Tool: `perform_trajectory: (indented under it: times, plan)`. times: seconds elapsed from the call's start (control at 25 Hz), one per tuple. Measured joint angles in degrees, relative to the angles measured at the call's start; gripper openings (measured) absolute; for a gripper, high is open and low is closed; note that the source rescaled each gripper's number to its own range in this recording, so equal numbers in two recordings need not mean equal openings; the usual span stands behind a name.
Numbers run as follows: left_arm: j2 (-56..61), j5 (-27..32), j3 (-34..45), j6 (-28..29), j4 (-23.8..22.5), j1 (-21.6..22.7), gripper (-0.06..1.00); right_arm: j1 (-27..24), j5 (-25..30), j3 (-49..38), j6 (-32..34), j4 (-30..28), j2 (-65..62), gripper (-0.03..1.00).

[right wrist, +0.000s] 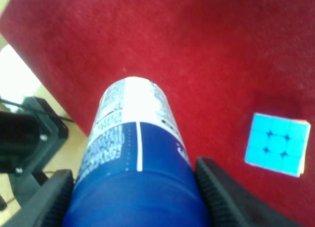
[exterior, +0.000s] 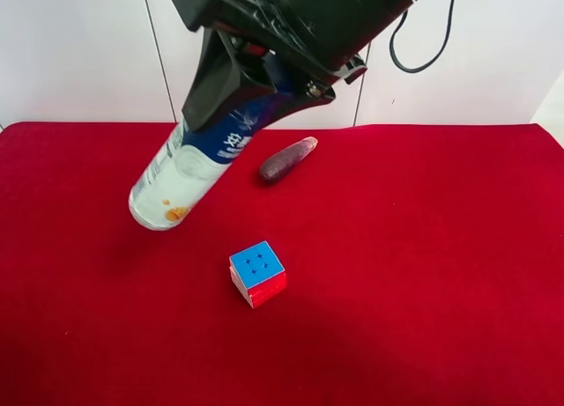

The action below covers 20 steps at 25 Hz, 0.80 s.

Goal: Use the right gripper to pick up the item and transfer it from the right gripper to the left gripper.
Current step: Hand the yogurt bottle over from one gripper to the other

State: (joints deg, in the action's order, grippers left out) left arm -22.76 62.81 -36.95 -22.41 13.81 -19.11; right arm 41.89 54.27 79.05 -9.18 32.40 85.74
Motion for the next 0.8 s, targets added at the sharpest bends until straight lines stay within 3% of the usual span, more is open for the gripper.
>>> perform_trajectory:
  times: [0.48,0.8]
  plan:
    - [-12.0,-5.5,-1.7,-2.2,-5.0,-12.2,1.0,0.0,-0.7,0.0,-7.5,11.0,4.7,0.0]
    - [-19.8,-12.4,-1.7,-4.4,-5.7,-18.4,1.0,0.0,-0.7,0.0,-8.8,11.6,4.9,0.0]
